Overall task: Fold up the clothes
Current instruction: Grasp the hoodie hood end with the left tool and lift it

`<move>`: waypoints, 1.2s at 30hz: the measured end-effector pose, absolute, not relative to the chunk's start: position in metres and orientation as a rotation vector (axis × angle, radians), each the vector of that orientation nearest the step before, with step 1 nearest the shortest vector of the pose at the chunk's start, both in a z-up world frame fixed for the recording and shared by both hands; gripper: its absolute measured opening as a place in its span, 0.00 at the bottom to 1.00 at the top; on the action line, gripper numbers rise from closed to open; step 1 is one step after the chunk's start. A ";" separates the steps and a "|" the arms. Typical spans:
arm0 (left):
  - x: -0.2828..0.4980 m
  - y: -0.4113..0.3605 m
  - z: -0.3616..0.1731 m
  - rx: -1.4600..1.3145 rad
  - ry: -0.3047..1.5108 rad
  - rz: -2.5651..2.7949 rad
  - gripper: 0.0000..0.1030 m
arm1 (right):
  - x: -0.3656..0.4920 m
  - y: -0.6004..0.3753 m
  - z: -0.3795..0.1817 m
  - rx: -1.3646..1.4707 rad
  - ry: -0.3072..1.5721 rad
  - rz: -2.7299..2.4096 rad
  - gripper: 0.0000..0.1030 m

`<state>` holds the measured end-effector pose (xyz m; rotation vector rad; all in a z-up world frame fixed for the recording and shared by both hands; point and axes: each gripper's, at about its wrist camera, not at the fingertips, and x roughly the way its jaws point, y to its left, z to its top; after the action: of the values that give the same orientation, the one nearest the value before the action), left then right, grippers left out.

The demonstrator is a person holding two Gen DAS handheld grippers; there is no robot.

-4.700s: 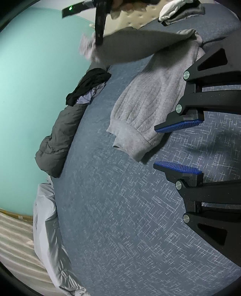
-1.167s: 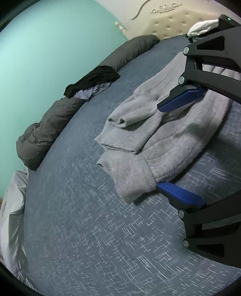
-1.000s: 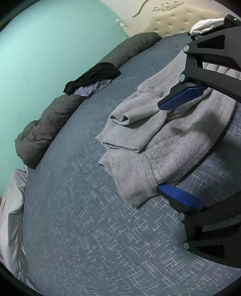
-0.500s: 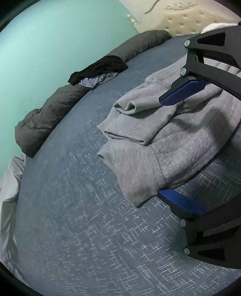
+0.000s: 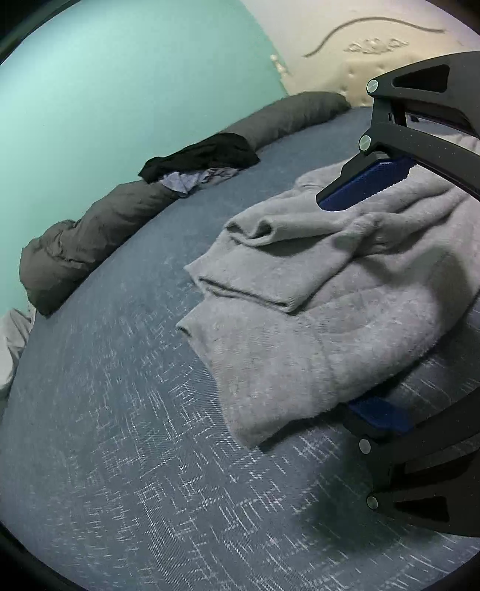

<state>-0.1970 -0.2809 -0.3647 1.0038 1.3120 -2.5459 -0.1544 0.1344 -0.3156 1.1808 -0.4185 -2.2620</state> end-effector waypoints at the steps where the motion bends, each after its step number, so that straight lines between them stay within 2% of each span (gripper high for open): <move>1: -0.199 -0.280 -0.365 1.006 1.306 -2.546 0.91 | -0.155 0.135 -0.316 1.180 -0.417 -2.263 0.41; 10: -0.211 -0.271 -0.362 1.008 1.244 -2.547 0.89 | -0.155 0.138 -0.318 1.189 -0.425 -2.263 0.41; 11: -0.211 -0.270 -0.361 1.006 1.238 -2.546 0.86 | -0.154 0.138 -0.318 1.190 -0.426 -2.262 0.41; 13: -0.211 -0.268 -0.360 1.004 1.231 -2.547 0.65 | -0.154 0.137 -0.318 1.190 -0.426 -2.262 0.41; 16: -0.212 -0.265 -0.356 0.996 1.249 -2.570 0.47 | -0.153 0.137 -0.317 1.187 -0.427 -2.262 0.41; 19: -0.212 -0.261 -0.350 0.991 1.230 -2.606 0.33 | -0.153 0.137 -0.317 1.185 -0.431 -2.263 0.41; 22: -0.213 -0.257 -0.343 0.985 1.191 -2.649 0.27 | -0.153 0.137 -0.316 1.184 -0.432 -2.266 0.41; 32: -0.206 -0.249 -0.316 0.940 1.106 -2.760 0.23 | -0.153 0.152 -0.301 1.126 -0.432 -2.329 0.41; 36: -0.203 -0.245 -0.308 0.927 1.069 -2.798 0.22 | -0.152 0.174 -0.291 1.088 -0.428 -2.415 0.56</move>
<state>-0.2025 -0.2452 -0.3079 0.9268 1.0689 -2.7978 -0.1521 0.1743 -0.2909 1.0878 -0.4284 -2.4148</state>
